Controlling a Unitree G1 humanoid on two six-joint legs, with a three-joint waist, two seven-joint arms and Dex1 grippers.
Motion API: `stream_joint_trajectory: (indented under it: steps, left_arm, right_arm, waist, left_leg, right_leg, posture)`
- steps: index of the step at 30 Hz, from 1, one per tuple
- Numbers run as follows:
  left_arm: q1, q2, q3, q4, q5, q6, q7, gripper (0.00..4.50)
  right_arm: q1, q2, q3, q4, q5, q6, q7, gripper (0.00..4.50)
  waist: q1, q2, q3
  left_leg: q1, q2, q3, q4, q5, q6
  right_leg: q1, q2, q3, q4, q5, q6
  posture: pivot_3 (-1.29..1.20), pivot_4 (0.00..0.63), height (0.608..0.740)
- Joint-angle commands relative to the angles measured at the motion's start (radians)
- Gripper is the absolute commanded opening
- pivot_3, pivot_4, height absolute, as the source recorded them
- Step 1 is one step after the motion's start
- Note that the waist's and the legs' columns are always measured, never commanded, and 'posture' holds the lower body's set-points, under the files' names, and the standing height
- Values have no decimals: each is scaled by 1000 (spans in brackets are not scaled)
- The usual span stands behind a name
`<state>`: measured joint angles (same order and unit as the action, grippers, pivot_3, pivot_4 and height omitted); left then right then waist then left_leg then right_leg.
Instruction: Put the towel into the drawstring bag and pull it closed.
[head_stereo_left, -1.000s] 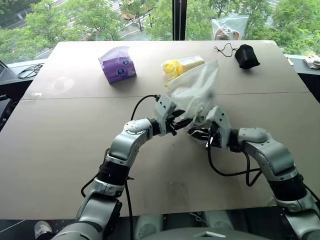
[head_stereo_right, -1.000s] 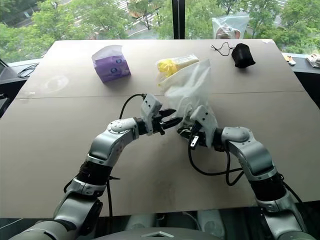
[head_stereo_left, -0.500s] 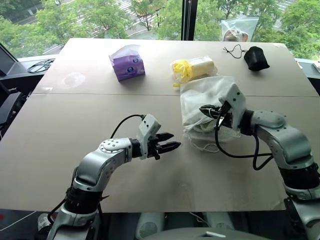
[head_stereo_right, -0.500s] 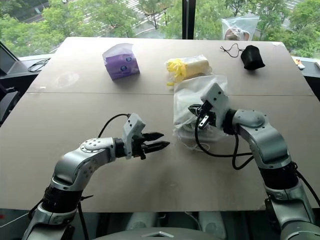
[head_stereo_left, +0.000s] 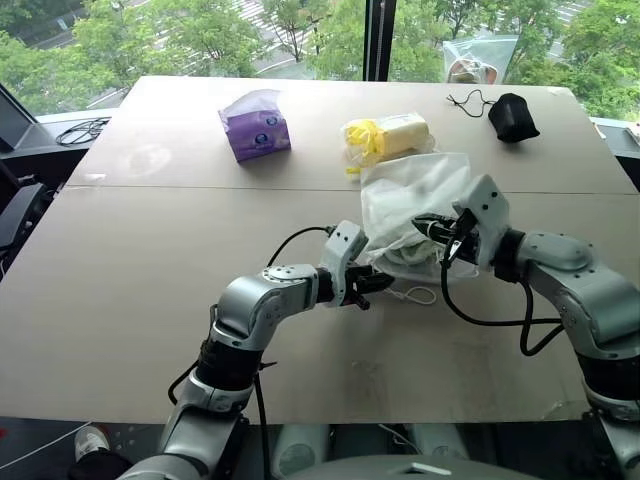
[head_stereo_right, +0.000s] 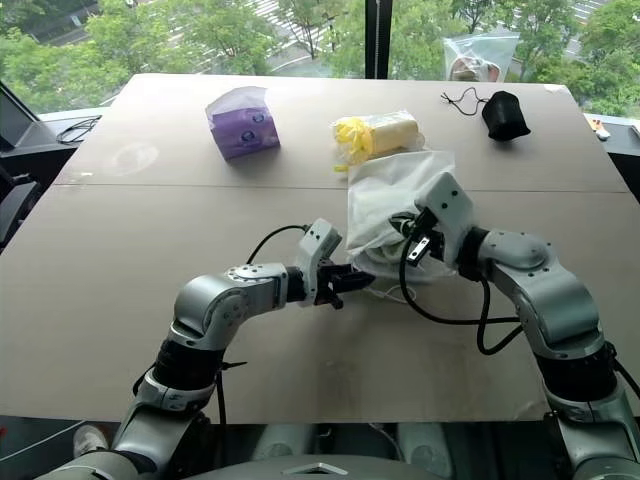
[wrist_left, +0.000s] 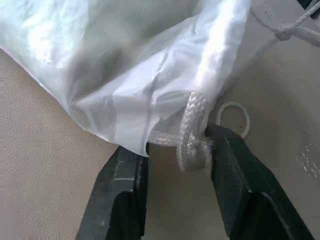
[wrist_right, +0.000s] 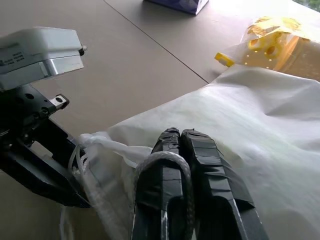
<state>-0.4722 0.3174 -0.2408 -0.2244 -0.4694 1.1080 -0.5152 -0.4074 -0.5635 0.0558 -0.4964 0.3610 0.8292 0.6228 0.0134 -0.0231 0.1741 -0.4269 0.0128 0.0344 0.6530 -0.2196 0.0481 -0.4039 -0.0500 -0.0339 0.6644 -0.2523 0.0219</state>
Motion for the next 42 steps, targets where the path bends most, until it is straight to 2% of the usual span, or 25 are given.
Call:
stream_joint_trajectory:
  steps: [1,4,10,12,16,18,20,21,23,26,29,36,42]
  left_arm:
    - [25,60,-93,33,90,-82,-17,33]
    - [57,110,-90,41,135,-206,-42,33]
    - [52,228,91,94,87,-393,-169,33]
    - [12,271,130,168,93,-472,-228,33]
    - [-100,332,116,399,196,-701,-336,33]
    - [-155,342,119,491,195,-731,-407,33]
    - [-176,349,137,522,170,-739,-476,629]
    - [-181,351,145,530,160,-728,-499,688]
    - [-181,359,157,554,169,-728,-510,1459]
    - [-168,371,179,567,177,-708,-503,2956]
    - [-147,383,173,557,200,-716,-502,2956]
    - [-114,338,126,496,252,-777,-494,2956]
    - [-152,278,110,580,310,-847,-450,2956]
  right_arm:
    - [3,-2,-65,-52,13,3,-34,0]
    - [1,1,-91,-53,3,-11,-71,0]
    - [-48,-13,-157,16,-65,-71,-165,0]
    - [-62,-17,-162,46,-88,-99,-181,0]
    - [-83,-15,-152,93,-110,-146,-185,0]
    - [-91,-10,-139,103,-111,-156,-176,0]
    - [-91,-7,-126,101,-110,-160,-170,0]
    - [-89,-4,-122,95,-109,-158,-168,0]
    - [-83,2,-112,78,-104,-152,-169,0]
    - [-70,11,-99,53,-102,-144,-171,0]
    - [-58,17,-90,33,-100,-138,-171,0]
    - [-49,27,-81,14,-97,-127,-175,0]
    - [-48,28,-82,15,-98,-125,-175,0]
  waist:
    - [0,0,0]
    - [-2,1,-1]
    - [-13,1,-1]
    - [-14,1,-1]
    - [1,1,-1]
    - [1,1,-1]
    - [1,1,-1]
    - [0,1,-1]
    - [-1,1,-1]
    - [-3,1,-1]
    - [-4,1,-1]
    - [1,1,-1]
    - [-1,1,-1]
  left_leg:
    - [0,0,0,0,0,0]
    - [0,0,0,0,0,0]
    - [2,2,1,-1,0,0]
    - [3,3,1,-1,0,0]
    - [1,2,1,0,0,0]
    - [-1,0,2,0,0,0]
    - [-6,-2,3,0,1,-1]
    - [-6,-2,3,0,2,-2]
    - [-7,-2,5,0,2,-3]
    - [-7,-2,6,-2,2,-3]
    - [-7,-1,6,-1,0,0]
    - [-6,-1,5,0,0,1]
    - [-6,-1,5,0,0,1]
  right_leg:
    - [0,0,0,0,0,0]
    - [0,-1,1,0,0,0]
    - [0,1,1,1,0,-1]
    - [0,2,1,1,0,-1]
    - [0,2,1,1,0,-1]
    - [-2,2,0,0,0,0]
    - [-6,2,1,0,1,0]
    - [-6,2,1,0,1,1]
    - [-7,2,2,-1,0,2]
    - [-8,1,3,-1,0,2]
    - [-8,0,4,0,0,2]
    - [-8,0,3,1,0,2]
    - [-8,0,3,2,0,2]
  posture:
    - [0,150,740]
    - [0,150,740]
    - [0,150,740]
    - [0,150,740]
    - [0,150,740]
    - [0,150,740]
    - [0,150,740]
    - [0,150,740]
    - [0,150,740]
    - [0,150,740]
    - [0,150,740]
    - [0,150,740]
    - [0,150,740]
